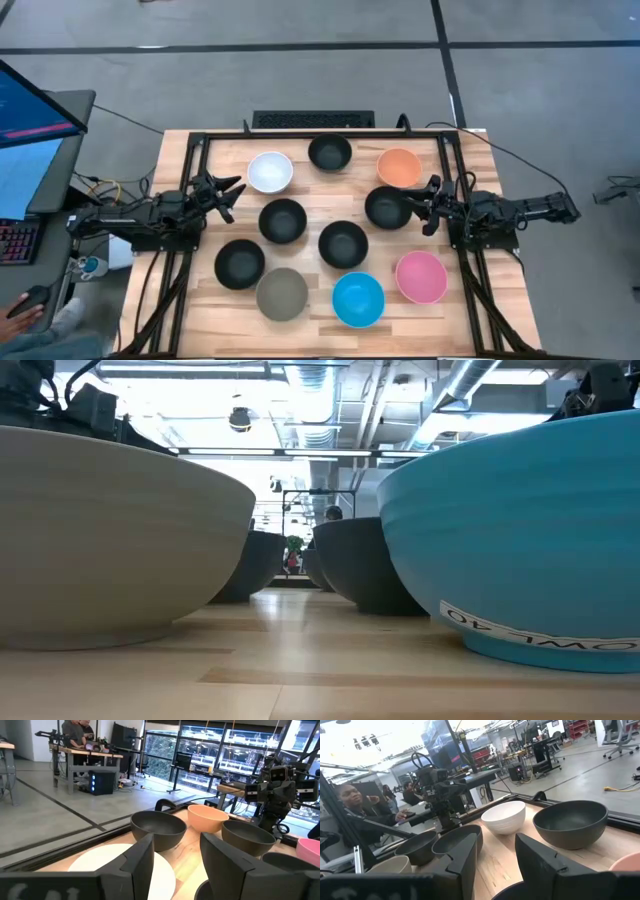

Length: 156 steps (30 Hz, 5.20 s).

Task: Nest bowls inside each other

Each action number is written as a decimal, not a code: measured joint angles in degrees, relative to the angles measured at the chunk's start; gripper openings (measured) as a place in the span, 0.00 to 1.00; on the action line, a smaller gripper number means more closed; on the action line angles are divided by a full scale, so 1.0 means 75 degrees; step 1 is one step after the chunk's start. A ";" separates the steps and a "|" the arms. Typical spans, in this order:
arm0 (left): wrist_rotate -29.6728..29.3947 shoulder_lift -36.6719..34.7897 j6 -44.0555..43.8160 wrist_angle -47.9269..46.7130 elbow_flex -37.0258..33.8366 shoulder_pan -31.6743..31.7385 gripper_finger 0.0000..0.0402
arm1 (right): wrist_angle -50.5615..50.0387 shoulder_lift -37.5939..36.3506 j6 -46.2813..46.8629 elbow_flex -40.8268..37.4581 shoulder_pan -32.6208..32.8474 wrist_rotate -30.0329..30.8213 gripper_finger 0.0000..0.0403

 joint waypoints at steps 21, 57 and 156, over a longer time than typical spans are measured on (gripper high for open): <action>0.0000 0.0000 0.0000 0.0002 0.0003 -0.0002 0.38 | 0.0002 0.0000 0.0000 -0.0001 -0.0001 0.0001 0.39; -0.1819 -0.0055 -0.4423 0.0305 0.0239 0.0136 0.38 | 0.0873 -0.0009 0.3504 0.0002 -0.0155 0.1145 0.40; 0.3523 1.3179 0.2141 -0.7333 0.9279 0.5486 0.38 | -0.4635 0.0099 0.5397 0.3009 -0.1906 0.2740 0.60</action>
